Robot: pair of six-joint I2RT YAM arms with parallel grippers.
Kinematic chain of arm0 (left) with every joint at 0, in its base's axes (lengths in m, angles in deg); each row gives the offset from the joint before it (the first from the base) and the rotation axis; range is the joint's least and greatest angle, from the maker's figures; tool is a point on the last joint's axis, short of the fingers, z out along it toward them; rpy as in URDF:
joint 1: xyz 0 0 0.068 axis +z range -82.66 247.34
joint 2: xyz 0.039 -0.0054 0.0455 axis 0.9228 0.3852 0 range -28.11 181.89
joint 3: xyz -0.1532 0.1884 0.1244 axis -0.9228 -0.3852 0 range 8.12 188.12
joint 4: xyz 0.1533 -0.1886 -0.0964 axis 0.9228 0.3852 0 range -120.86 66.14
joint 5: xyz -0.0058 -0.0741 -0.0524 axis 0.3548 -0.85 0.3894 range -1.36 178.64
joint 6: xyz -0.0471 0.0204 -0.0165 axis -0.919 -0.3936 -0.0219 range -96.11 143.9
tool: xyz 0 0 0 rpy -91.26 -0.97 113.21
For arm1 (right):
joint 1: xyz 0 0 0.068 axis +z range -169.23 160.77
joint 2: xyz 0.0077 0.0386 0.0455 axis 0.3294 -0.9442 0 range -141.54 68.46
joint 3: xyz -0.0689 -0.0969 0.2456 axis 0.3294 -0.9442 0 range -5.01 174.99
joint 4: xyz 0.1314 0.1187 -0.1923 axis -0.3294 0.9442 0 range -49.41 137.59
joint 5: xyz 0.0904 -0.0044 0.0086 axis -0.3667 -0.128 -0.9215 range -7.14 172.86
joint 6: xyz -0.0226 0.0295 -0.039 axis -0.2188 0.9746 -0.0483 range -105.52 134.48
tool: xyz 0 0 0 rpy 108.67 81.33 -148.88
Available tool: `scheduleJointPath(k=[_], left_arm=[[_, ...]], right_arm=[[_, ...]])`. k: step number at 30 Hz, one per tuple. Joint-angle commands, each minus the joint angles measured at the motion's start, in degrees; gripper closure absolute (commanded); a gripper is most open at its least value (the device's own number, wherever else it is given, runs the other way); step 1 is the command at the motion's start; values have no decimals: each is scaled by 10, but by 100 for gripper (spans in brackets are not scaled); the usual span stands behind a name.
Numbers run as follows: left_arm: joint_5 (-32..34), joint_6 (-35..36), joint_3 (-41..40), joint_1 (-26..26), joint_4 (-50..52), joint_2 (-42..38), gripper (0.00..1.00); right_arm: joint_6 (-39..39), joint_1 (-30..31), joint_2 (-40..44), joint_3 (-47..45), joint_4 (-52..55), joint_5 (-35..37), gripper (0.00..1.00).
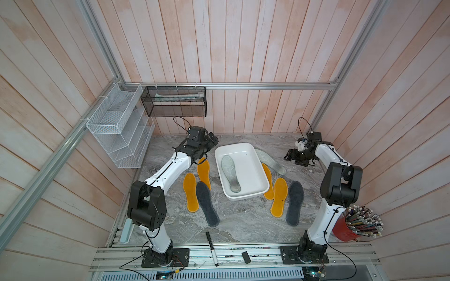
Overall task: Put the insoles into the storage box
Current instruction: Pick up the insole from the center of the board.
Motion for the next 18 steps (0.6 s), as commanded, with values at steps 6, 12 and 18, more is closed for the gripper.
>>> scheduleJointPath(k=[6,12,18], left_arm=[[-16,5,-1,5,-7,8,0],[-24,7,-4,7,-3,8,0],[-27,8,-11,12,-3,5,0]], right_arm=[[-93,73,-26,19,9,57,22],[-96,95,-53,53,15,127,23],[-114,95,-59,53,14,128,23]])
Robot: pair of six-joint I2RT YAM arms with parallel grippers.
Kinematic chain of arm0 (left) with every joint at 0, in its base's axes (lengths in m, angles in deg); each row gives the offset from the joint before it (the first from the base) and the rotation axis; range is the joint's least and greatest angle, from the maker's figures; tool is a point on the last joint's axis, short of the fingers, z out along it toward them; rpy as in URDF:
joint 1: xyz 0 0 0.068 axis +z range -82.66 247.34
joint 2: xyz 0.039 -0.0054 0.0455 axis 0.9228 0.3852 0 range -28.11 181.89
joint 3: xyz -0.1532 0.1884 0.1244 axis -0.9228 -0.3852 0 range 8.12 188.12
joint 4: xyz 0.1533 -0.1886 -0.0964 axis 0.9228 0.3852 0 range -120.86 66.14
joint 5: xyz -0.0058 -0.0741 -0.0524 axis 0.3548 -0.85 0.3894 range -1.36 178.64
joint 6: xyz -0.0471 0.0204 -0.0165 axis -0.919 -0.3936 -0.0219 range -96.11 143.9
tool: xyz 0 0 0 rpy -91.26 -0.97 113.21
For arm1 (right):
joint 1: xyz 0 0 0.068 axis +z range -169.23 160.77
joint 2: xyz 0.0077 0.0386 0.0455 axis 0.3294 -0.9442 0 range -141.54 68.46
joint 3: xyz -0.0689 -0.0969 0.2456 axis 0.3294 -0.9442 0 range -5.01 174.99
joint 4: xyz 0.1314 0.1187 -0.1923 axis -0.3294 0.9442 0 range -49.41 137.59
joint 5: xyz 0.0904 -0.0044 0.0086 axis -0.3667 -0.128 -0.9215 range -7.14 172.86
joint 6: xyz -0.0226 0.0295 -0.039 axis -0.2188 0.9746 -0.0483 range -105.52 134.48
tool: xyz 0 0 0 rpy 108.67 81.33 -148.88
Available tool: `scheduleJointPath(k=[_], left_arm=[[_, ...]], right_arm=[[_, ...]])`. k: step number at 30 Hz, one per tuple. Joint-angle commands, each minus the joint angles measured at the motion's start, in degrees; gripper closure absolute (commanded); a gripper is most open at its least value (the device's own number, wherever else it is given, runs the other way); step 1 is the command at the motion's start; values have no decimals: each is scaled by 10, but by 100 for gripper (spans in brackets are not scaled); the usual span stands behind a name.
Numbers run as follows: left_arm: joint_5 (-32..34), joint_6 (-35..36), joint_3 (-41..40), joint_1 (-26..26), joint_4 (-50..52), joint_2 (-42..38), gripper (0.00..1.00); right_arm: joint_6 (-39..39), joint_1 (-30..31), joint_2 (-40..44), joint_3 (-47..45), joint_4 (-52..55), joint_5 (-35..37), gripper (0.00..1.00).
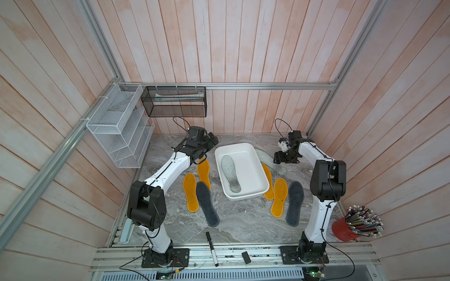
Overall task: Put the insoles into the storage box
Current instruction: Pick up the insole from the center of the board.
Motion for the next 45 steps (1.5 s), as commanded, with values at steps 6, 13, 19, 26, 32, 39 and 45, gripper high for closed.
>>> scheduleJointPath(k=[6,13,19,26,32,39,45], left_arm=[[-17,9,-6,8,-6,10,0],[-24,11,-2,11,-5,14,0],[-28,9,-4,11,-6,15,0],[-32,5,-6,11,-5,17,0],[-33,7,-4,12,-5,17,0],[-33,4,-4,12,-6,19,0],[-37,3,-4,11,-4,20,0]], right_arm=[[-28,0,-24,2,7,19,24],[-29,6,-34,-8,4,28,27],[-31,14,-21,-25,-6,35,27],[-47,13,-2,-53,-14,14,27],[-43,13,9,-81,-16,1,28],[-23,13,45,-130,-38,-28,42],[-11,13,51,-145,-50,-33,57]])
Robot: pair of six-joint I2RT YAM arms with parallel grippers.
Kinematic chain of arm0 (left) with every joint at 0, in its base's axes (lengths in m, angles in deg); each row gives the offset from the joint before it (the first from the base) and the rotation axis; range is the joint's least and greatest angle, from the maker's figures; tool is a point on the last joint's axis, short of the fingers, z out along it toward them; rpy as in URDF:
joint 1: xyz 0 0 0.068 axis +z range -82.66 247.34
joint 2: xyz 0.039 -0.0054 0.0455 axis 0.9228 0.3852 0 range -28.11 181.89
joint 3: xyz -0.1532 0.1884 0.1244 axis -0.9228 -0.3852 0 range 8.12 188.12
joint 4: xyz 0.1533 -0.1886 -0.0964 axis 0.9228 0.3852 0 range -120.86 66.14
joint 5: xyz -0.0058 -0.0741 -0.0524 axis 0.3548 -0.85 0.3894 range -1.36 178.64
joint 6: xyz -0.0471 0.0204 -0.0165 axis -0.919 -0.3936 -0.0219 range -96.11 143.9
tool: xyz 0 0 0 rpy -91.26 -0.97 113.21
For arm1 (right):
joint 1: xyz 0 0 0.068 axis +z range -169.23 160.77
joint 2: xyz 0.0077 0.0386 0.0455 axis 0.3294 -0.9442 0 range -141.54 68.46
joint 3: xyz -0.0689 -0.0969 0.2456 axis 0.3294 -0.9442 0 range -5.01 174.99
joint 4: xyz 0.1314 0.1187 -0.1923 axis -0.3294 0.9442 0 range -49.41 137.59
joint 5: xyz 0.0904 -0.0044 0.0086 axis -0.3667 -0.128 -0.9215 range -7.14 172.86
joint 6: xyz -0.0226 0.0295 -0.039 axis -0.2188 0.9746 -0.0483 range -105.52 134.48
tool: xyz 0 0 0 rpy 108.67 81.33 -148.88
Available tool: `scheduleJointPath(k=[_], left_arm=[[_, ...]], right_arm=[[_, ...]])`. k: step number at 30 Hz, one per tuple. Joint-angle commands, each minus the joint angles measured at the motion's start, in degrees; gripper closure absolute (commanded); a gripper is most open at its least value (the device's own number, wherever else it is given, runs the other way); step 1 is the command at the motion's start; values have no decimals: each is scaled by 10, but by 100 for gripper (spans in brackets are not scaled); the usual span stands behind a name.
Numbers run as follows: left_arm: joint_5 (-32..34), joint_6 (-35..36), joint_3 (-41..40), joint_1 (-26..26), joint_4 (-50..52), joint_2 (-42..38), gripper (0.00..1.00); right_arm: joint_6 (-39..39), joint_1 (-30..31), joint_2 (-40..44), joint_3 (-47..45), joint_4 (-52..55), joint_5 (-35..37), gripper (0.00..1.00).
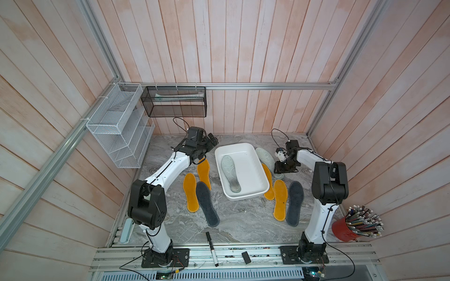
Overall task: Put the insoles into the storage box
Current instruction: Pick up the insole from the center of the board.
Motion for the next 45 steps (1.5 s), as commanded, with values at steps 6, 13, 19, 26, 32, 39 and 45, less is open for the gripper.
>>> scheduleJointPath(k=[6,13,19,26,32,39,45], left_arm=[[-4,3,-6,3,-3,8,0],[-1,3,-6,4,-1,7,0],[0,2,-6,4,-3,7,0],[1,-1,-5,4,-4,10,0],[2,-2,-5,3,-4,10,0],[2,-4,-2,3,-4,12,0],[2,-6,2,4,-6,14,0]], right_arm=[[17,0,3,-8,-5,-13,71],[28,-6,-1,-7,-9,-13,80],[26,-10,-1,-12,-11,-18,87],[35,-18,5,-17,-23,-40,100],[58,-37,23,-22,-52,-80,100],[84,-57,47,-30,-88,-122,100],[89,-65,54,-37,-94,-132,100]])
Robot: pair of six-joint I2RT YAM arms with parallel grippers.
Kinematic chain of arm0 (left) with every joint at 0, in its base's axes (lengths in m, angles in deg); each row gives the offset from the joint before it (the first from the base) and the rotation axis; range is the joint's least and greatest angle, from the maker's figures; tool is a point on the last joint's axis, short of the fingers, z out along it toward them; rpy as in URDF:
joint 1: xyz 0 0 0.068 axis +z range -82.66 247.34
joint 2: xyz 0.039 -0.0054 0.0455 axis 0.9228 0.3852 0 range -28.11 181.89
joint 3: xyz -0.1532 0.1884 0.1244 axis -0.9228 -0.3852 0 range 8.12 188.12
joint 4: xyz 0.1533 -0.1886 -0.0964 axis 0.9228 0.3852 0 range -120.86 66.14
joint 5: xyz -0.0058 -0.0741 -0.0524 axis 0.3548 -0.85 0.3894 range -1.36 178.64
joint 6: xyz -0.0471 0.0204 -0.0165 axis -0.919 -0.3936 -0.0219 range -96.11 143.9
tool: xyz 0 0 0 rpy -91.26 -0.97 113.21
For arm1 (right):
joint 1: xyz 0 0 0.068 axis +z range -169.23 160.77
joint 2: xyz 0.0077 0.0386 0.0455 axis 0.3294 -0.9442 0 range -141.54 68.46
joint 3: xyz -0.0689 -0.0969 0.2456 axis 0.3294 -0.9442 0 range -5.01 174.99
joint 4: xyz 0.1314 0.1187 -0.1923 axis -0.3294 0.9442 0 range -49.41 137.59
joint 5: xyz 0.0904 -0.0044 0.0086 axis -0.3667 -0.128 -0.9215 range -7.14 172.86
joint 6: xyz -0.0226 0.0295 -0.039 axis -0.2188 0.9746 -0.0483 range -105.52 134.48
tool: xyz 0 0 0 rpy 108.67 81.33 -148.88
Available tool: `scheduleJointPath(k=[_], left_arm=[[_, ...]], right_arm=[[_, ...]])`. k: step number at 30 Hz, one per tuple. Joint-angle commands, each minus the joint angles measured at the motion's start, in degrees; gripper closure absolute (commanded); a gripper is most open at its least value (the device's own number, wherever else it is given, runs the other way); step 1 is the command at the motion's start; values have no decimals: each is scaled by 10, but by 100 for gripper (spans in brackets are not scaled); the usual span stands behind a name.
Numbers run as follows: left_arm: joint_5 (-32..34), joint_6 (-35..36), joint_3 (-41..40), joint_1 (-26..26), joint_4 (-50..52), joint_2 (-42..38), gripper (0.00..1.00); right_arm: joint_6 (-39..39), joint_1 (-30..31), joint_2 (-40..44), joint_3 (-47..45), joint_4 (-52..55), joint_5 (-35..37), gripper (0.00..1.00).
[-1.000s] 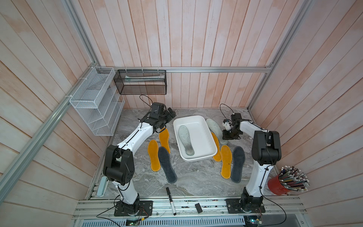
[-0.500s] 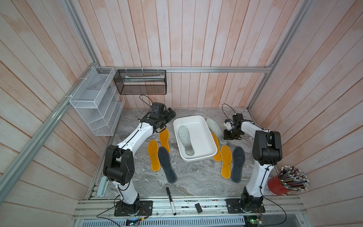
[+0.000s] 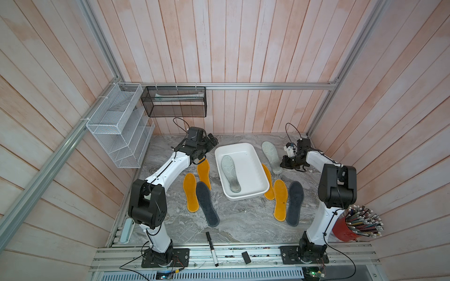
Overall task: Put the insoles into the storage box
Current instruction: Pick up the insole from the center of the board.
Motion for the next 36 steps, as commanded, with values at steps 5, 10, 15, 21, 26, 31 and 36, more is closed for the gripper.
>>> scheduleJointPath(k=[5,10,15,21,26,31,36], left_arm=[[-13,-2,8,3,-7,16,0],[-32,4,9,4,-23,19,0],[-51,30,9,-5,-65,19,0],[-87,70,34,-32,-114,37,0],[-107,88,55,-50,-135,56,0],[-102,85,64,-58,-138,67,0],[-118,61,60,-64,-162,78,2]], right_arm=[[19,-10,31,-20,-23,-40,100],[32,-18,65,-36,-43,-58,100],[44,-25,106,-43,-54,-77,100],[80,-27,150,-41,-60,-135,100],[102,-10,191,-52,-60,-163,100],[128,27,230,-77,-54,-167,100],[200,107,266,-132,-116,-180,100]])
